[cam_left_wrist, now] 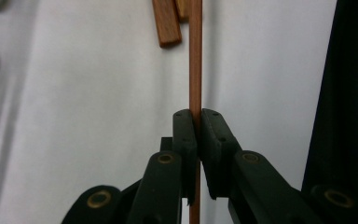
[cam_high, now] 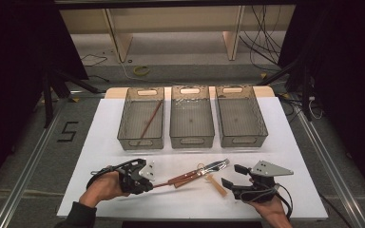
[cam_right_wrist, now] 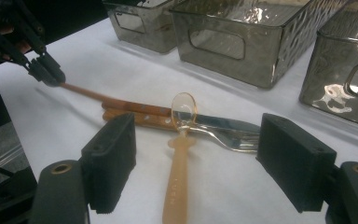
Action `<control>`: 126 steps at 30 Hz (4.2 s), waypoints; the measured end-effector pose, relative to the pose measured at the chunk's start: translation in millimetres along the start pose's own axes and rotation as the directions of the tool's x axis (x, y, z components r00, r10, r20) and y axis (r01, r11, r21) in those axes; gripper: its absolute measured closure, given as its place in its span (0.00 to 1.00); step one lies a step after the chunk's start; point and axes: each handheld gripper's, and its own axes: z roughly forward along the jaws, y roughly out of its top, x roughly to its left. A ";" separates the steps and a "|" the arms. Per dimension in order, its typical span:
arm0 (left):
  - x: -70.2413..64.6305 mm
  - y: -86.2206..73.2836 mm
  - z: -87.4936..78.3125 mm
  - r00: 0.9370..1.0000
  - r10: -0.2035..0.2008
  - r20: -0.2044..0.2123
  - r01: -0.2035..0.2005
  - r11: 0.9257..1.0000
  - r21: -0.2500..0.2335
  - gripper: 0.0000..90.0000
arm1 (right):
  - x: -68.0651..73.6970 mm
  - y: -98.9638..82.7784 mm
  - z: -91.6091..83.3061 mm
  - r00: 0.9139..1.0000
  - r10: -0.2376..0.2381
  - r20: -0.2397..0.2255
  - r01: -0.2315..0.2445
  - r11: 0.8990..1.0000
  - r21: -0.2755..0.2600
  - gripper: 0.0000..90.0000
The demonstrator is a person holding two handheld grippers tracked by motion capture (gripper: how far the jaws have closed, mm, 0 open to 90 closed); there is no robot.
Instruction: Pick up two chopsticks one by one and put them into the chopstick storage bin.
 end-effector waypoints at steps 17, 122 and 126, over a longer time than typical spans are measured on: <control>28.8 2.8 -18.1 0.966 -0.239 -0.097 0.223 0.963 -0.154 0.93 | -1.6 -0.4 0.9 1.000 0.009 0.000 -0.009 1.000 -0.002 0.32; 193.3 -24.7 -20.5 0.629 -0.750 -0.206 0.644 0.651 -0.401 0.93 | -2.0 -1.3 2.7 1.000 0.014 -0.010 -0.014 1.000 0.005 0.32; 194.4 -27.0 -21.3 0.608 -0.768 -0.204 0.657 0.630 -0.414 0.85 | -2.1 -1.4 2.6 1.000 0.017 -0.010 -0.016 1.000 0.005 0.32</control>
